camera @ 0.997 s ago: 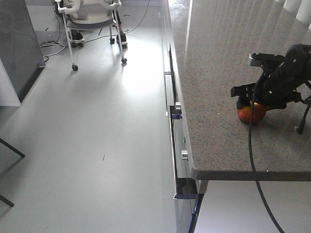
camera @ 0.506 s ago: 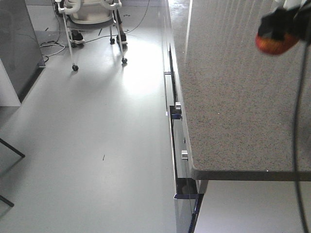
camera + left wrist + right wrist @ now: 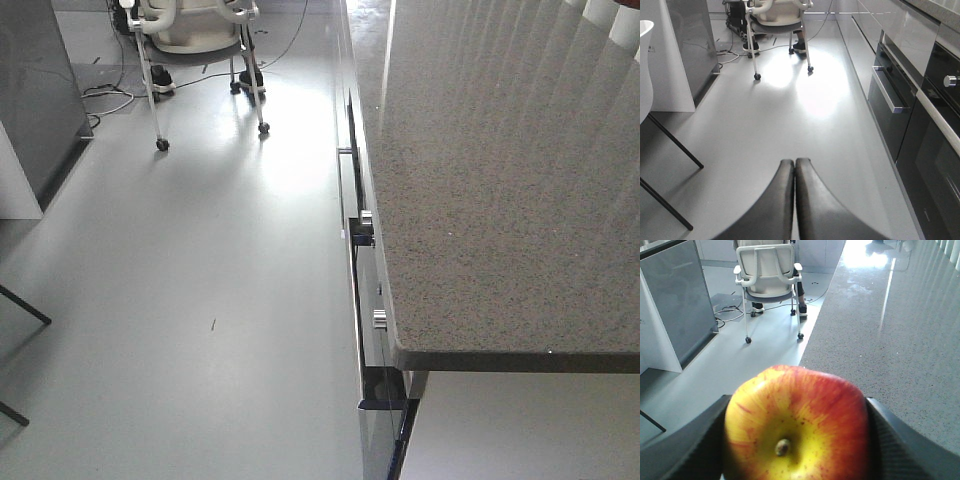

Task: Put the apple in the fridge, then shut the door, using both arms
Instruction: 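Lift the apple off the countertop with the right gripper, then drive the base away from the counter, holding the apple in the right gripper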

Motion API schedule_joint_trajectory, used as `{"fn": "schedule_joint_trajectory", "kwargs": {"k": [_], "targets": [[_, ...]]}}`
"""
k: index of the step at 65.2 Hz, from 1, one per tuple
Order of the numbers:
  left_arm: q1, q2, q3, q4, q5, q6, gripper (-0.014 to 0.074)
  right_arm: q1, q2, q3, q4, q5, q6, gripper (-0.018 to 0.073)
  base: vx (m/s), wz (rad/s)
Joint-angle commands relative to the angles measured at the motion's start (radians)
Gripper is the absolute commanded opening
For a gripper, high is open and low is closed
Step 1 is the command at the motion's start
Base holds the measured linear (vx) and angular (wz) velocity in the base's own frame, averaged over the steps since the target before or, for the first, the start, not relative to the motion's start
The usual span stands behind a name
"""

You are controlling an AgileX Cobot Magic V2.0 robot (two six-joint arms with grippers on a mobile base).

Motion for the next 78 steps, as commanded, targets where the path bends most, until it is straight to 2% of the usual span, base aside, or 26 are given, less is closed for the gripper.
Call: {"fn": "schedule_joint_trajectory", "kwargs": {"k": [1,78], "targets": [[-0.003,-0.015,-0.017,0.0,-0.069,-0.008,-0.0006,-0.004,-0.025,-0.03,0.018,-0.074,-0.008,0.0158,0.0,0.0],[-0.003,-0.015,-0.017,0.0,-0.069,-0.008,-0.0006,-0.004,-0.025,-0.03,0.018,-0.074,-0.008,0.0158,0.0,0.0]]}}
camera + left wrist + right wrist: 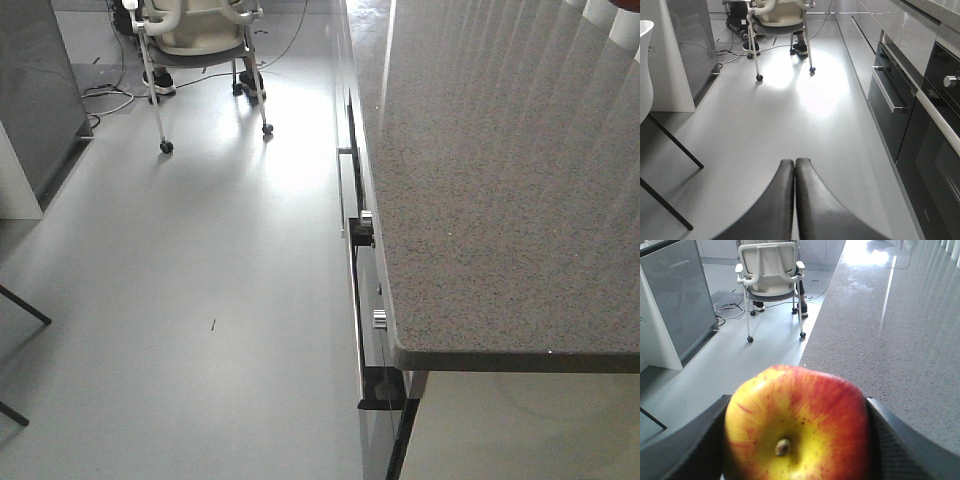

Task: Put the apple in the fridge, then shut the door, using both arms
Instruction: 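Drive the base away from the counter, holding the apple in the right gripper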

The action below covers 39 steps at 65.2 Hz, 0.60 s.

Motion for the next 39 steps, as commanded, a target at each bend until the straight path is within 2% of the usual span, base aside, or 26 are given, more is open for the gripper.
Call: {"fn": "schedule_joint_trajectory", "kwargs": {"k": [1,39], "targets": [[-0.003,-0.015,-0.017,0.0,-0.069,-0.008,-0.0006,-0.004,-0.025,-0.03,0.018,-0.081,-0.008,0.0158,0.0,0.0],[-0.003,-0.015,-0.017,0.0,-0.069,-0.008,-0.0006,-0.004,-0.025,-0.03,0.018,-0.081,-0.008,0.0158,0.0,0.02]]}}
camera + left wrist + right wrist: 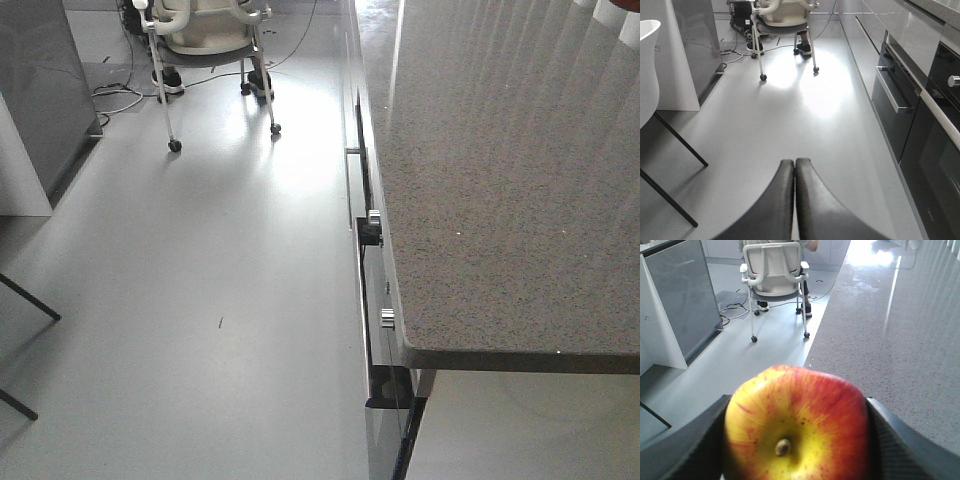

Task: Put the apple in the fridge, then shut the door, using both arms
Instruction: 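Drive the base away from the counter, holding the apple in the right gripper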

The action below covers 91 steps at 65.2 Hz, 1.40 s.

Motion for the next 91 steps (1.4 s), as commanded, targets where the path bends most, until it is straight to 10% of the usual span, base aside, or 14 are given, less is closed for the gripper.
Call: {"fn": "schedule_joint_trajectory", "kwargs": {"k": [1,91], "targets": [[-0.003,-0.015,-0.017,0.0,-0.069,-0.008,-0.0006,-0.004,-0.025,-0.03,0.018,-0.082,-0.008,0.0158,-0.02,0.07],[-0.003,-0.015,-0.017,0.0,-0.069,-0.008,-0.0006,-0.004,-0.025,-0.03,0.018,-0.082,-0.008,0.0158,-0.03,0.33]]}}
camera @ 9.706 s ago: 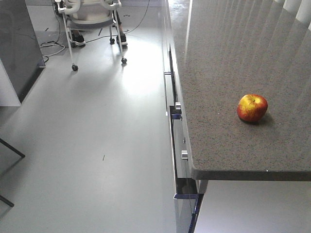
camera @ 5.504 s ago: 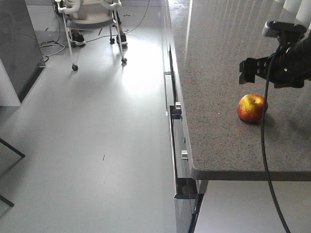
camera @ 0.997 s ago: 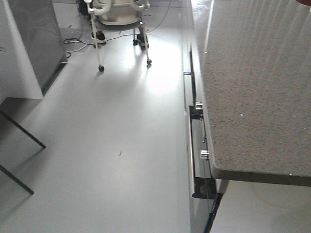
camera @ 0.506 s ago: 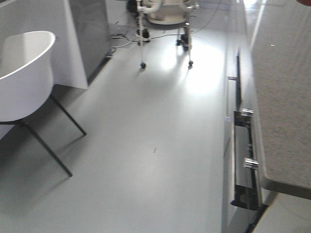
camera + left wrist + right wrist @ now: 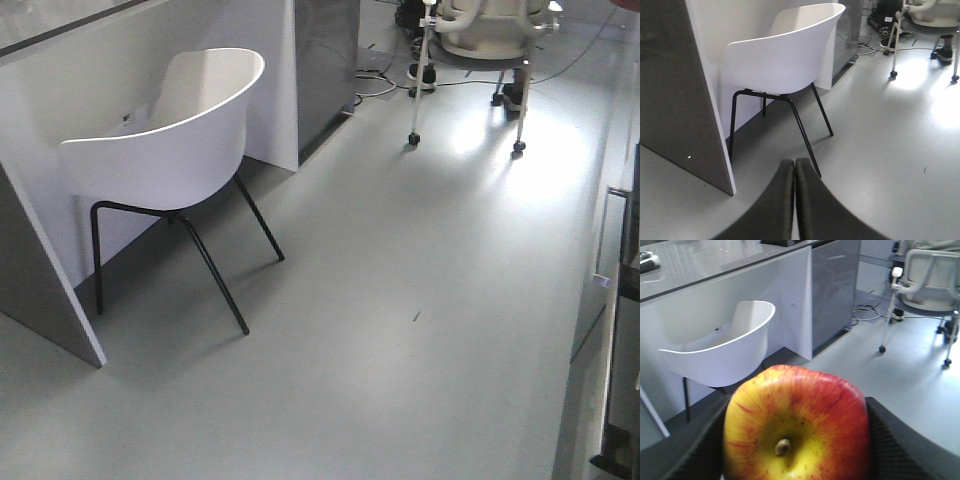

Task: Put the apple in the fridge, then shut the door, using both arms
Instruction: 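Drive the base away from the counter, holding the apple in the right gripper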

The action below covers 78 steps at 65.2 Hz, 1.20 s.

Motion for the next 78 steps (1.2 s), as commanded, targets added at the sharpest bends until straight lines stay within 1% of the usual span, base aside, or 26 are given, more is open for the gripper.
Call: {"fn": "schedule_joint_trajectory", "kwargs": {"k": [1,48,78], "targets": [[-0.003,-0.015,-0.017,0.0,-0.069,-0.008,-0.0006,-0.004,-0.025,-0.03,0.018,-0.082,-0.008,0.0158,-0.02,0.39],[-0.003,-0.015,-0.017,0.0,-0.069,-0.008,-0.0006,-0.004,-0.025,-0.03,0.018,-0.082,-0.008,0.0158,-0.01,0.3],[-0.003,-0.015,-0.017,0.0,-0.069,-0.008,-0.0006,-0.004,-0.025,-0.03,0.018,-0.082,-0.008,0.0158,0.01,0.4]]}}
